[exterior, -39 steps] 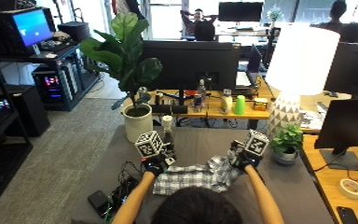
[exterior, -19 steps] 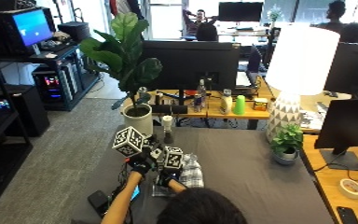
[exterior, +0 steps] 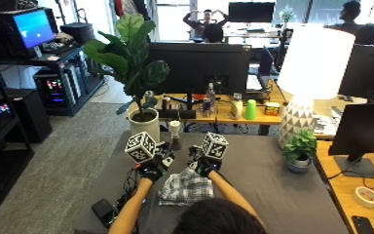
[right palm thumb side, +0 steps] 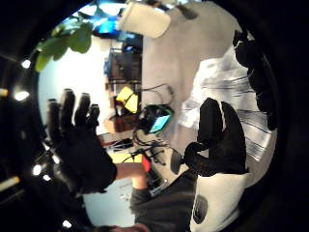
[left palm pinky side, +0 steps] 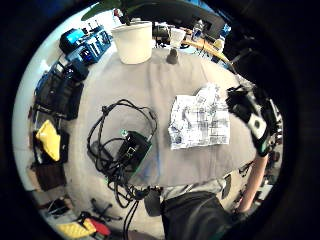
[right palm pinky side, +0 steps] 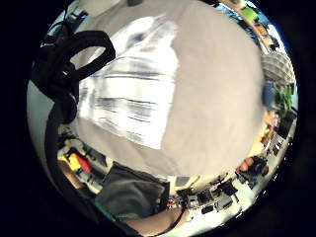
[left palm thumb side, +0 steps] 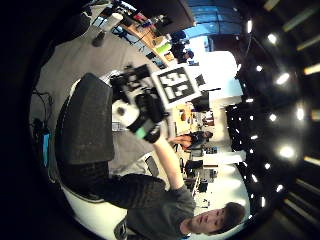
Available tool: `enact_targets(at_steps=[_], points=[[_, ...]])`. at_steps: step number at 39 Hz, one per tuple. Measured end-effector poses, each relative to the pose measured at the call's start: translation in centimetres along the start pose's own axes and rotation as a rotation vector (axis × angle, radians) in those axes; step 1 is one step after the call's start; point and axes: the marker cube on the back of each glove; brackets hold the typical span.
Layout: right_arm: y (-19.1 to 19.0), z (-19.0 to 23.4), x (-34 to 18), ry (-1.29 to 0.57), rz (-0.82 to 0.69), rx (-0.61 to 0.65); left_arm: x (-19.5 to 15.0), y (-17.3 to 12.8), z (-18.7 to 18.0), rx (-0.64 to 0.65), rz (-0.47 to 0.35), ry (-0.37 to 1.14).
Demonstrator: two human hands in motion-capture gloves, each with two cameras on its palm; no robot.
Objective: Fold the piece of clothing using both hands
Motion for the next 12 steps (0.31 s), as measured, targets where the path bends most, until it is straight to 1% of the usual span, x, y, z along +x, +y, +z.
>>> enact_targets(at_steps=[2, 6, 9, 10, 12], points=[[-0.7, -1.2, 1.5, 0.041, -0.006, 0.028, 0.1, -0.2, 0.2, -0.014, 0.0, -0.016], [-3.4, -2.1, 3.5, 0.018, -0.118, 0.09, 0.2, -0.7, 0.3, -0.021, -0.002, -0.034], [-3.5, -2.8, 3.9, 0.004, -0.15, 0.116, 0.2, -1.0, 0.5, -0.024, -0.005, -0.038], [-3.2, -3.1, 4.0, 0.005, -0.148, 0.12, 0.2, -1.2, 0.6, -0.026, -0.004, -0.037], [-3.0, -3.4, 4.7, 0.053, -0.082, 0.112, 0.4, -1.3, 0.6, -0.029, 0.0, -0.037]])
